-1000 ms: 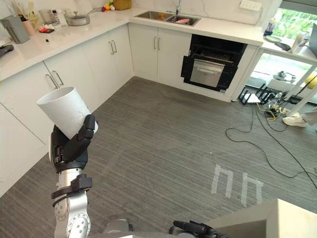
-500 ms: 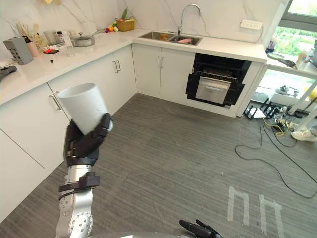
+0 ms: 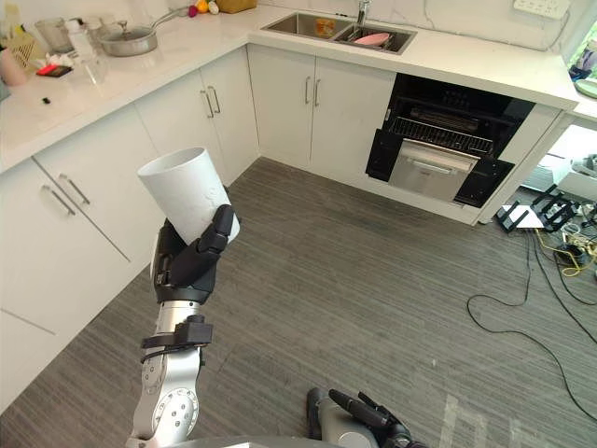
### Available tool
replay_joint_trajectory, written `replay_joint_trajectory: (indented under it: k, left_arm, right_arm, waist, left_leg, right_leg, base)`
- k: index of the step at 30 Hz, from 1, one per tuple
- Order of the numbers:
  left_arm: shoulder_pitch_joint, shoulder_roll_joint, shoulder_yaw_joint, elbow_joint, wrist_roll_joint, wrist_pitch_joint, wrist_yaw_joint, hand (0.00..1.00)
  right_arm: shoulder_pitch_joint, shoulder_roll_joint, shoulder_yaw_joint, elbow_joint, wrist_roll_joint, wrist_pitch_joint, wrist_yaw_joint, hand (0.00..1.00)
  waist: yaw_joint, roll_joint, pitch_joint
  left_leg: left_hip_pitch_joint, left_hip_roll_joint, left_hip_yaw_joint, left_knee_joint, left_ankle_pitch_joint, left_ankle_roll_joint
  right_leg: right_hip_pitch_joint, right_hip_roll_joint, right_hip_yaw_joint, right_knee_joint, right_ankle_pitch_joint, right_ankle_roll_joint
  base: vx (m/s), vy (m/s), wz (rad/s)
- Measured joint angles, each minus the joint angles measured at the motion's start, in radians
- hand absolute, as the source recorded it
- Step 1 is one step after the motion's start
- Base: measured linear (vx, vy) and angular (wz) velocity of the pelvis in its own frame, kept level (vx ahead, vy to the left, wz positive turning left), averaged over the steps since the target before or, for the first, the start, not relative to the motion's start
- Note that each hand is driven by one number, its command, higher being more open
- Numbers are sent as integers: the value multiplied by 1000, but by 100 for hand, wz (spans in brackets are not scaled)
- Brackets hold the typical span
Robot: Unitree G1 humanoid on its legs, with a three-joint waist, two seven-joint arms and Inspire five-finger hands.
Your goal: Walk over to the sink, pick up the cup, carry it to the dishwasher, place the cup inside the dishwasher, then close the dishwasher door
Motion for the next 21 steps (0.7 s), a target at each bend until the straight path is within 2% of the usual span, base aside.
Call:
replay_joint_trajectory:
  k: [1, 2, 3, 4, 5, 6, 7, 8, 9, 10, 11, 12, 13, 14, 15, 16, 19, 20, 21]
  left_arm:
    - [6, -12, -1, -10, 4, -5, 2, 0]
    - [10, -14, -6, -18, 19, -6, 3, 0]
    - [16, -14, 0, -18, 31, -6, 3, 0]
    - [34, -14, 20, -16, 46, -6, 5, 0]
    - [57, -15, 44, -8, 62, -10, 5, 0]
    - [62, -15, 52, 2, 65, -15, 2, 0]
    - [61, -14, 61, 31, 63, -29, -10, 0]
    - [57, -11, 74, 61, 58, -31, -34, 0]
    - [54, -10, 82, 78, 52, -31, -47, 0]
    - [44, -4, 89, 109, 28, -30, -65, 0]
    - [43, 11, 93, 120, 2, -27, -68, 0]
    - [43, 16, 92, 120, -11, -25, -68, 0]
    - [44, 21, 86, 113, -29, -25, -68, 0]
    - [45, 23, 85, 105, -39, -25, -68, 0]
    - [39, 47, 90, 99, -58, -27, -65, 0]
    - [33, 74, 77, 97, -58, -22, -61, 0]
    - [34, 96, -17, 82, -56, -21, -61, 0]
    - [-28, 177, -119, 217, -35, -26, -57, 0]
    - [-28, 177, -119, 217, -35, -26, -57, 0]
  right_arm:
    - [9, -10, 25, -25, 1, 20, -14, 100]
    - [8, -14, 36, -25, 0, 33, -24, 100]
    - [11, -20, 47, -25, 0, 36, -24, 100]
    - [14, -32, 72, -25, -1, 38, -19, 100]
    - [19, -36, 83, -24, -3, 40, -18, 100]
    - [21, -36, 83, -22, -3, 40, -18, 100]
    - [22, -36, 83, -15, -2, 39, -18, 100]
    - [21, -36, 83, -7, -1, 39, -16, 100]
    - [18, -35, 82, 5, 1, 36, -11, 100]
    - [4, -35, 80, 41, 2, 25, 3, 100]
    - [-25, -32, 80, 101, 4, 11, 18, 100]
    - [-29, -34, 79, 117, 4, 2, 25, 100]
    - [-26, -40, 79, 140, 5, -22, 37, 100]
    - [-22, -43, 79, 144, 6, -31, 41, 100]
    - [-31, -25, 70, 179, 8, -55, 39, 100]
    - [-31, -8, 67, 177, 23, -77, 39, 100]
    - [-36, -5, 60, 172, 59, -95, 37, 100]
    - [-82, -6, 59, 209, 118, -108, 5, 100]
    - [-82, -6, 59, 209, 118, -108, 5, 100]
  waist:
    - [21, -4, 8]
    - [41, -2, 16]
    - [52, -10, 24]
    - [74, -16, 34]
    - [82, -18, 35]
    - [82, -18, 35]
    - [82, -18, 35]
    - [84, -20, 37]
    - [82, -22, 37]
    - [73, -34, 44]
    - [65, -47, 53]
    - [63, -49, 53]
    - [67, -37, 44]
    - [71, -27, 37]
    - [64, -59, 26]
    - [57, -83, 11]
    - [44, -92, -2]
    - [4, -82, -41]
    - [4, -82, -41]
  left_leg:
    - [-152, -20, -69, 326, 174, -52]
    - [-304, -29, -101, 677, 146, -38]
    - [-358, -29, -107, 810, 110, 1]
    - [-431, -14, -103, 978, 33, 94]
    - [-497, 9, -96, 1043, -36, 179]
    - [-537, 23, -96, 1046, -72, 202]
    - [-629, 56, -91, 997, -129, 212]
    - [-694, 93, -55, 857, -182, 235]
    - [-711, 105, -22, 749, -207, 239]
    - [-700, 84, 50, 471, -239, 217]
    - [-622, 16, 128, 113, -241, 187]
    - [-587, -17, 155, -57, -225, 173]
    - [-532, -80, 170, -326, -139, 162]
    - [-511, -100, 168, -421, -53, 161]
    - [-490, -136, 174, -476, 18, 219]
    - [-466, -169, 180, -531, 21, 233]
    - [-383, -208, 194, -638, 23, 248]
    - [-268, -172, 162, -798, 63, 178]
    - [-268, -172, 162, -798, 63, 178]
  right_leg:
    - [39, 14, 32, -15, -20, -11]
    - [76, 34, 66, -14, -42, -20]
    - [98, 41, 92, -14, -56, -26]
    - [151, 49, 152, -13, -86, -54]
    - [194, 50, 202, -14, -108, -68]
    - [208, 49, 217, -16, -117, -71]
    - [228, 50, 231, -28, -125, -70]
    - [251, 52, 234, -54, -118, -57]
    - [271, 52, 234, -74, -117, -55]
    - [310, 41, 226, -116, -118, -52]
    - [346, 17, 219, -141, -129, -32]
    - [357, 12, 219, -147, -137, -20]
    - [370, 16, 223, -152, -157, 5]
    - [376, 25, 232, -152, -170, 15]
    - [389, 6, 249, -155, -194, 15]
    - [389, -21, 261, -156, -194, 16]
    - [390, -49, 275, -118, -165, 42]
    - [303, -105, 207, -269, -100, 56]
    - [303, -105, 207, -269, -100, 56]
  base:
    - [346, -115, -84]
    - [314, -105, -94]
    - [254, -64, -123]
    - [308, -8, -138]
    - [328, 17, -128]
    - [318, 38, -84]
    - [296, 29, -35]
    - [286, 28, -13]
    - [321, 54, 21]
    - [434, 149, 39]
    - [451, 174, 36]
    - [476, 212, 18]
    - [343, 151, -1]
    - [433, 203, -8]
    - [420, 184, -2]
    - [406, 173, 5]
    - [325, 121, -4]
    - [119, 41, -4]
    - [0, 0, 0]
